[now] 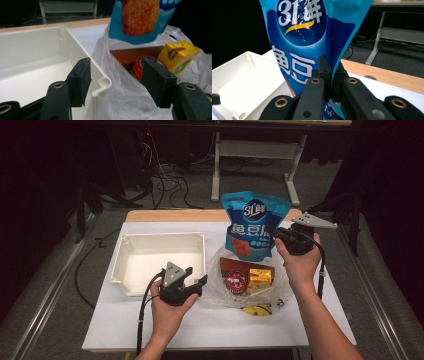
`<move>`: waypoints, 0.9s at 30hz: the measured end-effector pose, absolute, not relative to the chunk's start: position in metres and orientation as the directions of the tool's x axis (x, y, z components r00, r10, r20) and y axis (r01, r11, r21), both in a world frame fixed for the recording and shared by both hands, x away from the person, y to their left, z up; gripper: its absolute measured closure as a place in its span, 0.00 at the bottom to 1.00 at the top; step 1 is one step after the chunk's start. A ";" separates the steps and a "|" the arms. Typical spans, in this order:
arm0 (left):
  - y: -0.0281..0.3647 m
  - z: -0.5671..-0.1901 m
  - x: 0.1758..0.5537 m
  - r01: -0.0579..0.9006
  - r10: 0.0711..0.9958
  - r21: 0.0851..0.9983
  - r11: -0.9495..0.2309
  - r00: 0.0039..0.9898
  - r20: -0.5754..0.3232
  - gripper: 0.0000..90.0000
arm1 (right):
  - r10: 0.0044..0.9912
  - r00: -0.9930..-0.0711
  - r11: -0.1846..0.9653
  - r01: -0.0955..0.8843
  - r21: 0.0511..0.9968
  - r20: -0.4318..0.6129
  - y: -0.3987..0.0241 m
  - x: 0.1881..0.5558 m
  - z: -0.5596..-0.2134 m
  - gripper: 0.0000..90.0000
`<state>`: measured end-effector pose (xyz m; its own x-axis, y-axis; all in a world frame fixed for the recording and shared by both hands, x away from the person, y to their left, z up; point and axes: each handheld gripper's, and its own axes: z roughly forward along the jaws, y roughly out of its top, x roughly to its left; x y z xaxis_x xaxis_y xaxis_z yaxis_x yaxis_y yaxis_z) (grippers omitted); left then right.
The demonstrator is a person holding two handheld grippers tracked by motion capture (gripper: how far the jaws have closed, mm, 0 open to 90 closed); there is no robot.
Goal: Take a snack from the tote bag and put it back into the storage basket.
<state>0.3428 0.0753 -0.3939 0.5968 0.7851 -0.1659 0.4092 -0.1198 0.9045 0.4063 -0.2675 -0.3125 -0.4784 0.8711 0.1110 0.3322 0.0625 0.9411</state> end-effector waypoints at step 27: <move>0.052 -0.346 0.394 0.295 0.784 0.955 -0.041 0.601 -0.153 0.44 | 0.827 -0.544 0.045 0.314 0.948 0.140 -0.235 0.398 -0.301 1.00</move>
<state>0.3939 0.0523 -0.3463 0.6015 0.7842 -0.1525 0.2951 -0.0407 0.9546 0.3977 -0.2353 -0.3008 -0.5438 0.8274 0.1405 0.3137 0.0451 0.9485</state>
